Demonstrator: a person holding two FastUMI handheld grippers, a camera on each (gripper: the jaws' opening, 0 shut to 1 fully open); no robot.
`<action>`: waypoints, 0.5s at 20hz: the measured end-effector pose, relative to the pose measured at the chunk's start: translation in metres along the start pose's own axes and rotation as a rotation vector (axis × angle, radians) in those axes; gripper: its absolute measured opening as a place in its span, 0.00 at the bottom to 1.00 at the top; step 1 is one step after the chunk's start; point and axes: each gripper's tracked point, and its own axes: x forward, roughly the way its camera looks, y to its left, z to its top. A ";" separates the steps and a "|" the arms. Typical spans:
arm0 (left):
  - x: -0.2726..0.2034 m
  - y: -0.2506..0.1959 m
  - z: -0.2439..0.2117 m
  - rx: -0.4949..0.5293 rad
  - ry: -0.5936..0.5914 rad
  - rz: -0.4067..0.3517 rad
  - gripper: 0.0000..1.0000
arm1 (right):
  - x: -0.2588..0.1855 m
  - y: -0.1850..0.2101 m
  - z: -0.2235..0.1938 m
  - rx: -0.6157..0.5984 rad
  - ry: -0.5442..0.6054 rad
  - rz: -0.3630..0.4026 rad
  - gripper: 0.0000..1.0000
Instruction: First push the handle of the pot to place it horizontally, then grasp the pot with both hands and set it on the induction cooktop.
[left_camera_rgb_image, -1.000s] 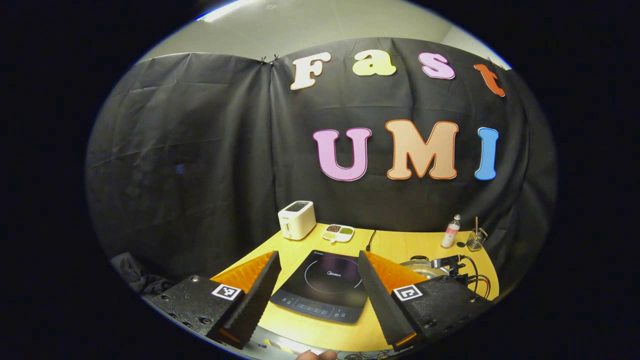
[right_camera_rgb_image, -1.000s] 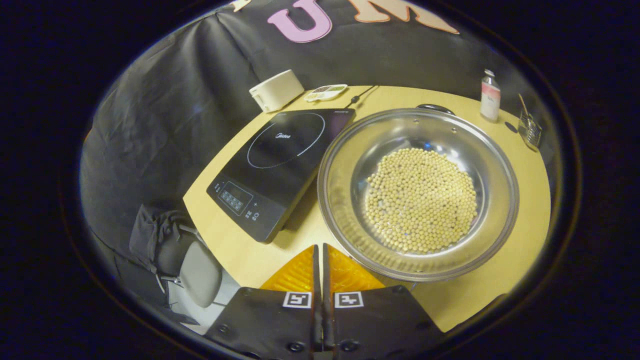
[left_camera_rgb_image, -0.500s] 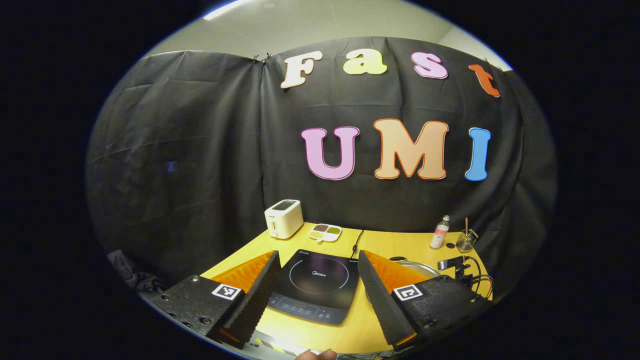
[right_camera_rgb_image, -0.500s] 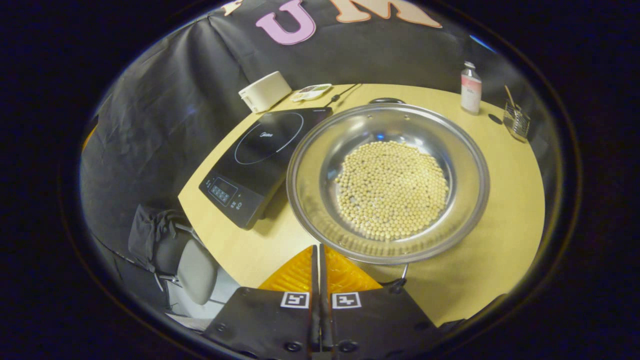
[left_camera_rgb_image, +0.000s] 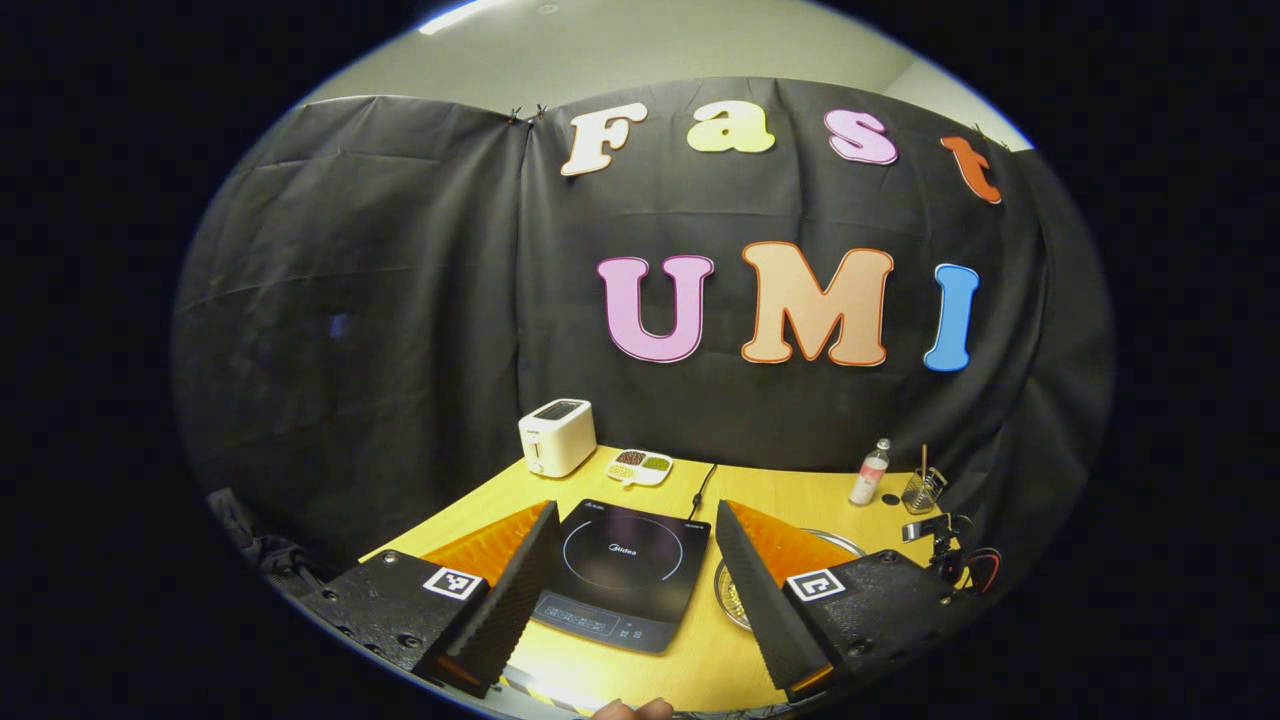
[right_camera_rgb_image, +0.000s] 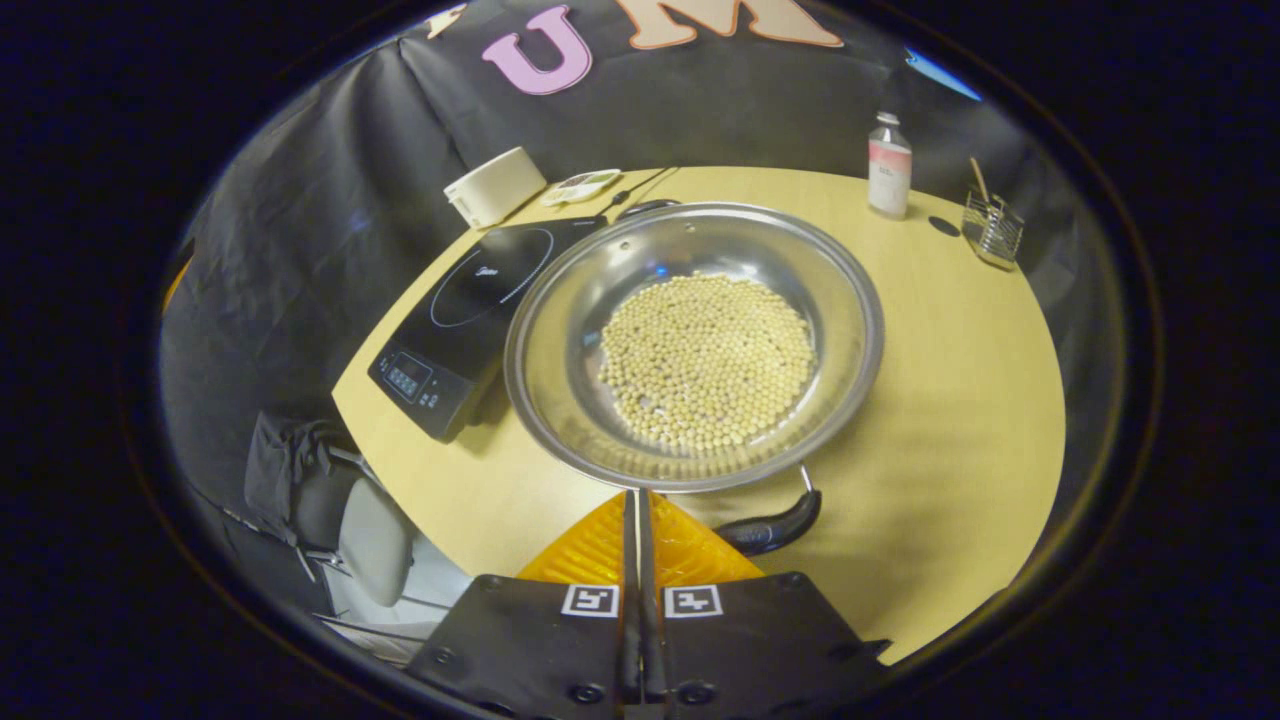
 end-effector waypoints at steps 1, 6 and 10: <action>0.000 0.001 -0.001 -0.002 -0.001 0.002 0.95 | 0.000 -0.012 -0.001 0.002 0.006 -0.026 0.02; 0.001 0.002 -0.004 -0.005 0.004 0.011 0.95 | -0.002 -0.066 0.009 0.094 -0.001 -0.103 0.02; 0.005 0.003 -0.005 -0.007 0.011 0.015 0.91 | -0.001 -0.092 0.022 0.107 -0.019 -0.143 0.03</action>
